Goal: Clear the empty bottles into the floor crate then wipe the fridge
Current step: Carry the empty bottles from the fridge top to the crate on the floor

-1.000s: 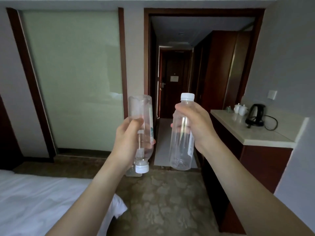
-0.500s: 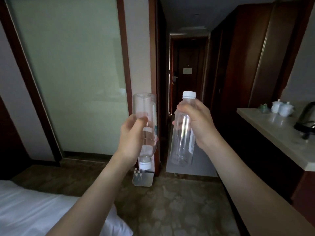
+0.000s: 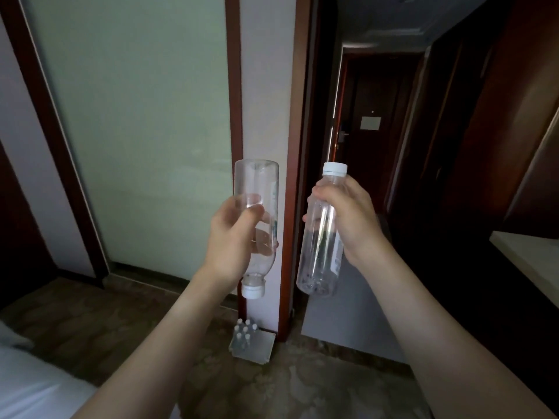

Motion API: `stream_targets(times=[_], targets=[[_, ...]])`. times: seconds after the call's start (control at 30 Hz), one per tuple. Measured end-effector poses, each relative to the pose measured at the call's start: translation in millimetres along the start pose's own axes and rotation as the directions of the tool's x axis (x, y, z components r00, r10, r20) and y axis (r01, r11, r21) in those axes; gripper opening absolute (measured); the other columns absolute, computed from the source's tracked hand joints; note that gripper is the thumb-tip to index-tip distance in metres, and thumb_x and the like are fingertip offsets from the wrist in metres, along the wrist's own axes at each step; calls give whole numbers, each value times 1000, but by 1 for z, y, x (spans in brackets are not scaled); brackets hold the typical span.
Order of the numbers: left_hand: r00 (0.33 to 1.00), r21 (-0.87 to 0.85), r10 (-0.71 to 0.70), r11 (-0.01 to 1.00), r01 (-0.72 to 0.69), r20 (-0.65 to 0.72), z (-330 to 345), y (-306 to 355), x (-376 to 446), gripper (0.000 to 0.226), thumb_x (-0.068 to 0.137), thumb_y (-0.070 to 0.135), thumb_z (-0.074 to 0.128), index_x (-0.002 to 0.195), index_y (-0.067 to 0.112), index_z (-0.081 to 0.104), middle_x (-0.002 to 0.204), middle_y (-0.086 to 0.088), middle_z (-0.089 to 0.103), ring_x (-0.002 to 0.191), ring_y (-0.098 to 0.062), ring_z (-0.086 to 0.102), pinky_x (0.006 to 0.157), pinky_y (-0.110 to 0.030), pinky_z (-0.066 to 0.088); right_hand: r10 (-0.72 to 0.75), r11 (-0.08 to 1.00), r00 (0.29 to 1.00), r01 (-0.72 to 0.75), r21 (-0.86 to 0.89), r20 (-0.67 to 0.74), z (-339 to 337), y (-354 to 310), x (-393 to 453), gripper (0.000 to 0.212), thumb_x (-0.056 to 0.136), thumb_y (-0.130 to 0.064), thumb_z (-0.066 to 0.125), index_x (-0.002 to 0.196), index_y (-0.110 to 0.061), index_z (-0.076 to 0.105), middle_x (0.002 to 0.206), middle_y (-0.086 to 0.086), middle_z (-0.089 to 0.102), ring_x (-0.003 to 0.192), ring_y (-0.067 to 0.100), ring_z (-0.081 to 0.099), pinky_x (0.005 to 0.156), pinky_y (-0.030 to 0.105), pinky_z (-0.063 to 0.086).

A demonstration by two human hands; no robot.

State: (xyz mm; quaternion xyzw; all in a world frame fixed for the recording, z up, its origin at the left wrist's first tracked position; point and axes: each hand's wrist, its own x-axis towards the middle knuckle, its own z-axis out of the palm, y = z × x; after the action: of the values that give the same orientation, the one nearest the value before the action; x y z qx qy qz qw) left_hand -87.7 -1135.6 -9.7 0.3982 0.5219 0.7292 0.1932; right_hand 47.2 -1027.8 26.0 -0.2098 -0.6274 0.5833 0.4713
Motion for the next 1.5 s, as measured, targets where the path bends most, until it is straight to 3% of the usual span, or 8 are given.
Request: stream_targets(times=[0.2,0.43,0.83,1.0,1.13,1.23,1.4,1.5], targets=[[1000,-10,17,1000,-17,-20,-7,-71,121,23,98,19,51,114,3,56,81,-5,65,58,-21,65,61,-41,54,15,1000,1000,-16,-23,-16,9,68,121,10,88,-10,63,97,-11,60,88,12,61,67,26,66,62,39,57],[998,-13,42,999,-43,-49,-14,-133,282,23,98,20,51,110,2,58,74,0,67,57,-30,67,58,-47,58,9,997,1000,-9,-76,3,38,111,280,8,90,-11,62,97,-15,61,87,9,65,68,25,69,62,37,57],[976,41,-148,987,157,-162,-24,-264,440,43,80,27,56,110,-4,57,73,-1,65,55,-25,63,53,-40,53,72,996,990,-64,-68,123,68,257,459,11,84,-9,67,88,-17,60,83,5,64,66,20,67,62,36,57],[913,64,-270,951,303,-307,-25,-344,472,45,79,32,56,110,-1,57,80,-7,65,58,-32,63,53,-40,54,75,997,965,-69,-34,250,67,353,515,16,83,-3,66,86,-18,59,69,-12,64,66,13,65,70,45,58],[808,63,-416,874,482,-418,-33,-416,489,37,80,42,58,100,12,61,87,-9,68,73,-33,68,70,-56,58,151,988,919,-152,-26,365,65,435,556,18,81,-5,66,86,-21,58,71,-10,64,71,25,64,69,42,56],[732,61,-462,825,562,-501,-47,-474,491,38,82,44,57,90,8,64,85,-12,68,82,-34,70,78,-57,57,246,967,873,-252,-42,420,68,503,578,19,78,-8,68,91,-18,58,75,-8,64,79,31,63,73,43,56],[638,-31,-555,766,642,-534,-76,-572,480,67,79,48,57,96,-17,56,78,-25,60,67,-39,58,64,-47,51,357,929,805,-357,-93,475,74,613,587,25,76,-22,72,97,-20,58,92,2,64,91,26,63,88,51,54],[551,-102,-625,707,700,-553,-97,-637,470,47,85,41,55,86,-6,58,78,-18,56,67,-29,57,56,-37,49,414,906,756,-394,-152,508,78,677,583,33,74,-32,71,101,-21,56,100,8,60,97,27,60,88,46,51]])
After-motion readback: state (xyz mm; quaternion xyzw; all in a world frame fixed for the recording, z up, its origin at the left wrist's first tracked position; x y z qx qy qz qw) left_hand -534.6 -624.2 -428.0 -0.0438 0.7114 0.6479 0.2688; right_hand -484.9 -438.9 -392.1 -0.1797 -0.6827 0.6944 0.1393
